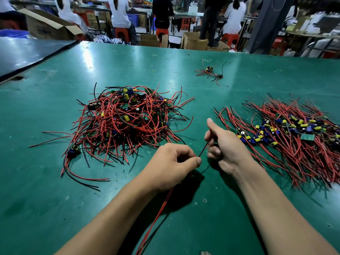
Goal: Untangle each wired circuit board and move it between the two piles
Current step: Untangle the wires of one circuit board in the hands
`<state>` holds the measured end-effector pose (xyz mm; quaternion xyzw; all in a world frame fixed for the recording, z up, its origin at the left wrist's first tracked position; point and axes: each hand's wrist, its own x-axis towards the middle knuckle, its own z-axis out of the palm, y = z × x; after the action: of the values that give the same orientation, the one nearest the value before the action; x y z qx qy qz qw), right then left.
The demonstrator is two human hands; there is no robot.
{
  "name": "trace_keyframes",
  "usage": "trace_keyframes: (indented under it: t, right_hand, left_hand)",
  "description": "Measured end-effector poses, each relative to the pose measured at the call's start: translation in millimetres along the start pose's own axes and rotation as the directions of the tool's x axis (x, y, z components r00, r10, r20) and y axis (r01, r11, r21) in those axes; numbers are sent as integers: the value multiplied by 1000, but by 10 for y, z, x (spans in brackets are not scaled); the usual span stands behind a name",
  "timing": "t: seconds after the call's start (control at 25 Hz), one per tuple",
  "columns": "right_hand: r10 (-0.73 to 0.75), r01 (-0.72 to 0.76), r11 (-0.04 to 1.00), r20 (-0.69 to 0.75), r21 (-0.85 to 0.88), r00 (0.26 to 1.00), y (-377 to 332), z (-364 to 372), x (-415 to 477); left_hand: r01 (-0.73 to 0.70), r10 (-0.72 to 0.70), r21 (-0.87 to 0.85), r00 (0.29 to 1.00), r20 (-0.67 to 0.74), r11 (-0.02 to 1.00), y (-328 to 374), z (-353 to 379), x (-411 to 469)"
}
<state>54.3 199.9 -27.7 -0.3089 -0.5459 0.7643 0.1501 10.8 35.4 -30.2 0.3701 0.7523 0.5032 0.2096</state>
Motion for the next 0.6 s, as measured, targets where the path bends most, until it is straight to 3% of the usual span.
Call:
trace_keyframes:
  t: [0.08,0.2,0.32,0.44,0.6]
  right_hand:
    - [77,-78,996,25,48,997,-11,2,-10]
    - [20,-21,999,30,43,999,16,19,-18]
    - [-82,89,995,133,-50,988,52,49,-48]
    - [-87,138,977,284,-162,955,123,86,-82]
    - [-161,184,968,142,-170,977,91,31,-51]
  left_hand:
    - [-32,33,115,999,-11,993,-5,34,-3]
    - [-33,37,101,999,-38,994,-21,42,-16]
    - [22,-28,-58,994,-104,998,-34,35,7]
    - [60,-92,-222,987,-134,973,-49,2,31]
    - [58,-71,-301,997,-33,952,-63,-71,29]
